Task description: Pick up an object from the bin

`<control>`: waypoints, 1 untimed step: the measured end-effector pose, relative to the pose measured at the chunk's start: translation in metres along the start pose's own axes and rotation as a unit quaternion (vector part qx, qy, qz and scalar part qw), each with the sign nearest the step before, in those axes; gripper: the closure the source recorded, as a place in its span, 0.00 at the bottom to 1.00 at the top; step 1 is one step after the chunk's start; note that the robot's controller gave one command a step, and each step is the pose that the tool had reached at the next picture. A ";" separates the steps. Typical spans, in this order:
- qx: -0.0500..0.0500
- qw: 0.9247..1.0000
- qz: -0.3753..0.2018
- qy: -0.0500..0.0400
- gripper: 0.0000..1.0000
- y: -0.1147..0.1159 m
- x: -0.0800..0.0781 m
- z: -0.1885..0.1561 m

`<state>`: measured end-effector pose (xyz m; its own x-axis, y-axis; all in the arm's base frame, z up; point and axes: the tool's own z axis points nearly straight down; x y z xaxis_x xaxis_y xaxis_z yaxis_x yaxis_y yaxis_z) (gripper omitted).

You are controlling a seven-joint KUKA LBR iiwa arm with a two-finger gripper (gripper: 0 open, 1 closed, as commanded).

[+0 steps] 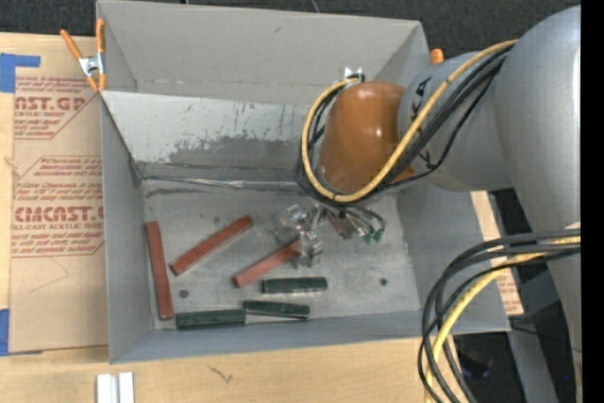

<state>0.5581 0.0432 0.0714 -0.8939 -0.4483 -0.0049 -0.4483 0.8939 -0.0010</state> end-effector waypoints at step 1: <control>0.001 1.000 0.016 -0.002 1.00 0.000 0.016 -0.168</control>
Offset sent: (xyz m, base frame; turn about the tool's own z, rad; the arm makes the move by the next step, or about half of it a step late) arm 0.0000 0.0000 0.0000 0.0000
